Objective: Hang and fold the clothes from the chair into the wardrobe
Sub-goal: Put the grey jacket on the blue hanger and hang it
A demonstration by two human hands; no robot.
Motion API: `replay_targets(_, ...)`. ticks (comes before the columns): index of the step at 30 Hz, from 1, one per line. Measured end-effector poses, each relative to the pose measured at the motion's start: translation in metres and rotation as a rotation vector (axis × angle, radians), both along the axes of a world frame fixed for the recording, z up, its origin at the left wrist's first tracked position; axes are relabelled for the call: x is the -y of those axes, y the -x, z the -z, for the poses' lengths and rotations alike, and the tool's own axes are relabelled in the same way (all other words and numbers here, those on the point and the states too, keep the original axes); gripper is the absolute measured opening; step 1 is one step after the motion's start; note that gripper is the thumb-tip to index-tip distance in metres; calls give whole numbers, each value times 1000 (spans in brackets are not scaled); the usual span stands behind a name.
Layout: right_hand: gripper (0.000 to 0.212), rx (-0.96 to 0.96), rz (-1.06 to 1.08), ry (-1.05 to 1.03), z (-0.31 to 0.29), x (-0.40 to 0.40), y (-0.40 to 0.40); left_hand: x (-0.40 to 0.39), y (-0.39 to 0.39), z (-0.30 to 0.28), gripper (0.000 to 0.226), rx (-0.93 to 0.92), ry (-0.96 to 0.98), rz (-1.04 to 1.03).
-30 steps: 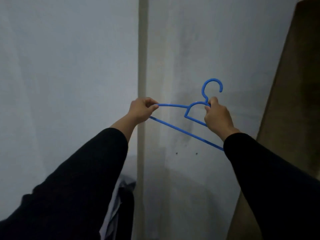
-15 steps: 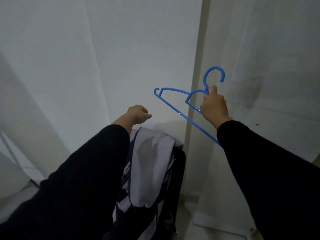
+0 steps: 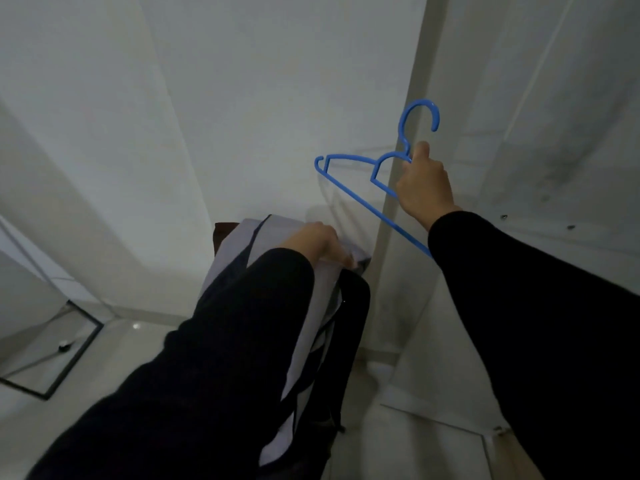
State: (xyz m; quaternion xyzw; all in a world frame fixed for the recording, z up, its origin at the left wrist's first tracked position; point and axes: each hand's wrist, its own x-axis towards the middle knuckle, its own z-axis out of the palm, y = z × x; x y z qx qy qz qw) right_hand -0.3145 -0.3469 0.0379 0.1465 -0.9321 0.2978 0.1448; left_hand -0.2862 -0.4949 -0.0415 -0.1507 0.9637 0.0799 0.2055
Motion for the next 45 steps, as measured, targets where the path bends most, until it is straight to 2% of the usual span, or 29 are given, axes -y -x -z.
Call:
replay_targets(2, 25, 2, -4, -18, 2, 2, 12, -2, 12, 11, 100, 50, 73, 7)
replay_targets(4, 25, 1, -8, -38, 5, 4, 22, -3, 17, 14, 90, 67, 81, 4)
replay_targets(9, 26, -5, -39, -42, 10, 16, 26, 14, 16, 10, 39, -210, 115, 24)
replay_targets(16, 24, -11, -78, 4, 2, 32, -7, 76, -42, 0, 25, -478, 10, -155)
replay_targets(24, 24, -43, -102, 27, -4, 44, -73, 131, -128, 14, 29, -382, 128, -211)
replay_targets(28, 23, -23, -80, 10, 4, 42, -100, 141, -160, 27, 39, -329, 72, -331)
replay_targets(30, 24, -9, -61, -3, 8, 42, -110, 132, -166, 26, 46, -332, -19, -335)
replay_targets(33, 24, 9, -52, -25, 14, 44, -120, 109, -160, 31, 47, -327, -156, -209)
replay_targets(37, 26, 37, -20, -40, 17, 36, -119, 71, -138, 48, 56, -285, -238, -89)
replay_targets(42, 29, 23, 43, -27, 16, 17, -92, 36, -104, 56, 68, -506, -123, 8)
replay_targets(45, 34, 23, 44, -11, 17, 8, -73, 19, -77, 50, 74, -511, -35, 30)
